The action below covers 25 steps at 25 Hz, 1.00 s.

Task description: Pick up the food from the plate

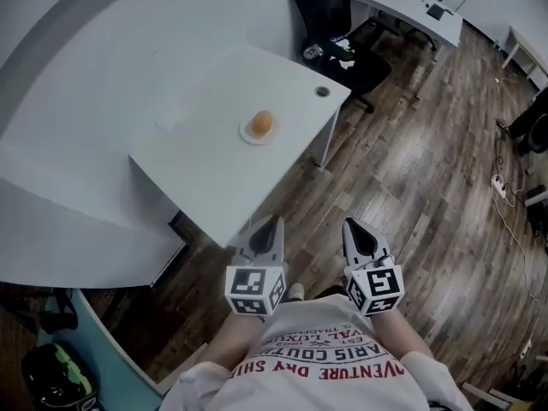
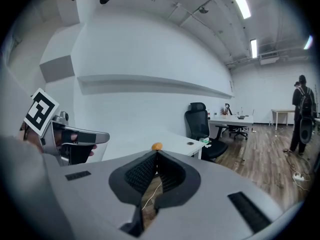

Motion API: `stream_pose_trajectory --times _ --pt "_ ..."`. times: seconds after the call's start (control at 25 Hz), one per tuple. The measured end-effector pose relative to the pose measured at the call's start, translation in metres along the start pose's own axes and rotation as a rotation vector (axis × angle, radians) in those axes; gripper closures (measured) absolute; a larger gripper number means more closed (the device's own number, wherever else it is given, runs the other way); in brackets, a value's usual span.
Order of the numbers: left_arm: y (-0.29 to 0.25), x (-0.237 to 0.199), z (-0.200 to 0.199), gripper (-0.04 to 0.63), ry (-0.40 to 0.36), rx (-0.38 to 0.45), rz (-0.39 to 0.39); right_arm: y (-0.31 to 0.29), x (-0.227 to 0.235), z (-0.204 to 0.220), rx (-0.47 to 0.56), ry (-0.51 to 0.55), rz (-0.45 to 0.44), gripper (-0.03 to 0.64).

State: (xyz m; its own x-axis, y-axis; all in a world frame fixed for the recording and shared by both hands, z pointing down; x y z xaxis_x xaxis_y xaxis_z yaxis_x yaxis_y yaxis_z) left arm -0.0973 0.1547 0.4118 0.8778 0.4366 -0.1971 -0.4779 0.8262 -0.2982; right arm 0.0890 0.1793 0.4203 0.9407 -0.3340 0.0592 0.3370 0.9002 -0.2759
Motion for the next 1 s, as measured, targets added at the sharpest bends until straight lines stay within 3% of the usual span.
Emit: stream_pose_trajectory --times 0.36,0.56,0.84,1.0 --pt "-0.066 -0.032 -0.001 0.589 0.052 -0.006 -0.107 -0.089 0.032 -0.007 -0.017 0.037 -0.126 0.606" --pt "-0.117 -0.04 -0.03 0.588 0.098 0.069 -0.203 -0.152 0.073 -0.037 0.001 0.088 -0.239 0.606" --pt "-0.191 -0.044 -0.064 0.589 0.131 0.098 -0.347 -0.233 0.134 -0.077 0.0 0.14 -0.394 0.606" --pt "-0.229 -0.043 -0.07 0.588 0.145 0.089 -0.369 -0.271 0.157 -0.086 -0.011 0.165 -0.466 0.606"
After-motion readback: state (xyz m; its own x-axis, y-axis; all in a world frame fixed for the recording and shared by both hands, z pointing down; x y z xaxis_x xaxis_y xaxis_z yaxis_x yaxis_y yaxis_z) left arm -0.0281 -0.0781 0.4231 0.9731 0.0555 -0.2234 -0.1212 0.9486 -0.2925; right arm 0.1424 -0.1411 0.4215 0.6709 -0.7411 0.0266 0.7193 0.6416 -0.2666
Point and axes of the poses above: the fingertips, and each gripper's own axes: y backward along the fingers, x to its right, z out of its underside, the point moved 5 cm from there along y, backward along the fingers, and after that the axes turned 2 degrees about y, right-handed, at the moved point
